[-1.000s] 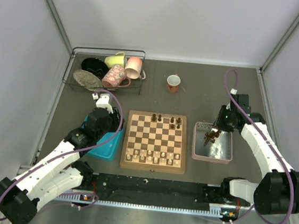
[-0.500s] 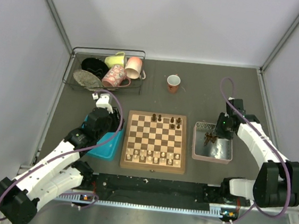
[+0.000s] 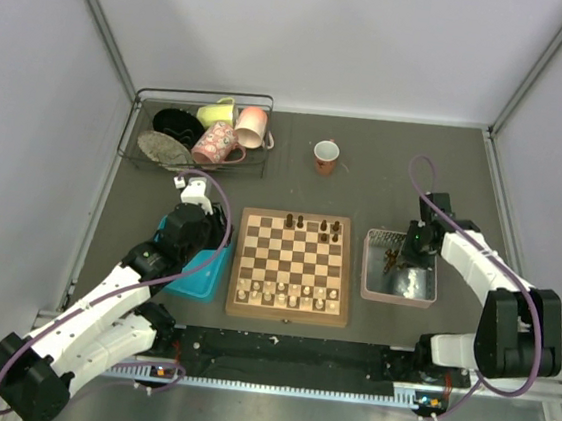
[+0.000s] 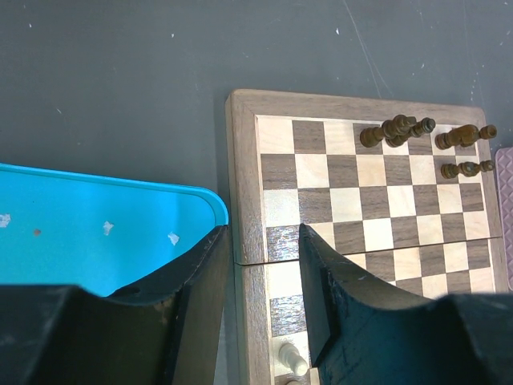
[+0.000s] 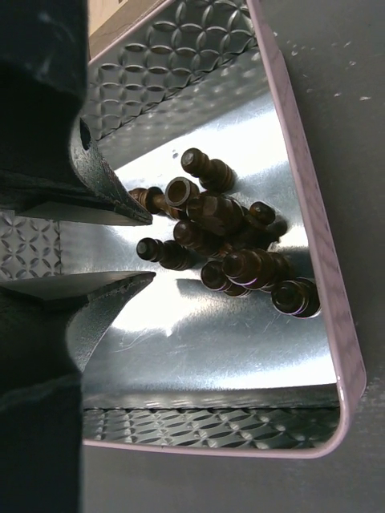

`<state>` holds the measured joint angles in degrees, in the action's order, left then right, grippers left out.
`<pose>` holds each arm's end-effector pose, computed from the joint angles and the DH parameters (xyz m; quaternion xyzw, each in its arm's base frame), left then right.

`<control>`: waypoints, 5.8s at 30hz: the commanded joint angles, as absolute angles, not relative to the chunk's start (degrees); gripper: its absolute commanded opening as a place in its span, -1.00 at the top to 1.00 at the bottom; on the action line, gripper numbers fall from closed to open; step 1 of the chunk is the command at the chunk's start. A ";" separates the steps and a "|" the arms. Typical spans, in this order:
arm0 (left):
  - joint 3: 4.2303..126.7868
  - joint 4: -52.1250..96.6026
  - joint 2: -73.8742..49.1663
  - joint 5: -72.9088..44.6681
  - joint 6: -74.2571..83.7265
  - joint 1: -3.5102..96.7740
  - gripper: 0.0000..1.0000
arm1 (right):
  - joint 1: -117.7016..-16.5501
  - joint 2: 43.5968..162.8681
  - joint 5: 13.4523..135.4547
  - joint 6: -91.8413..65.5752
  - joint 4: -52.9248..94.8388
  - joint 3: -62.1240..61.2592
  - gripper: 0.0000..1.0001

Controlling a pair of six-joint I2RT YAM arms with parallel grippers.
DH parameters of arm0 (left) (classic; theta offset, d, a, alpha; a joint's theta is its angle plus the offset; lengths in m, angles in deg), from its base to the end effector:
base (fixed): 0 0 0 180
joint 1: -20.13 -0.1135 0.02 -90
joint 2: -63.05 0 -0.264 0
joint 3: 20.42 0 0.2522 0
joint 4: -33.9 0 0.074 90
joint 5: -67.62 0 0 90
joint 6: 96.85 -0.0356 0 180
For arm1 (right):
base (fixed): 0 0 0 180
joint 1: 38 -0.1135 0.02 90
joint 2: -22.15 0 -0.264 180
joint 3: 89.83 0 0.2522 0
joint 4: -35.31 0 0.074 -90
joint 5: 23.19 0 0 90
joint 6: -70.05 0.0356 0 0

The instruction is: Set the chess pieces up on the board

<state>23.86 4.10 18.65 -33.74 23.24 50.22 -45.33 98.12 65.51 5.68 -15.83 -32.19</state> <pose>0.1575 -0.0832 0.2434 -0.0495 0.8614 -0.1756 0.4740 0.2320 0.0290 0.1877 0.1585 0.9711 0.0398 0.1740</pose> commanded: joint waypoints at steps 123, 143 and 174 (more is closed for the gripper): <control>6.44 23.30 30.27 -37.24 17.50 50.10 -0.11 | -82.82 129.55 57.23 11.43 -18.53 6.99 0.90; 6.35 23.30 30.27 -37.41 17.59 50.10 -0.11 | -82.91 123.58 58.02 11.08 -18.44 7.96 0.43; 6.52 24.18 28.86 -36.53 17.41 50.10 -0.12 | -49.51 87.71 53.98 14.68 -12.03 -32.91 0.15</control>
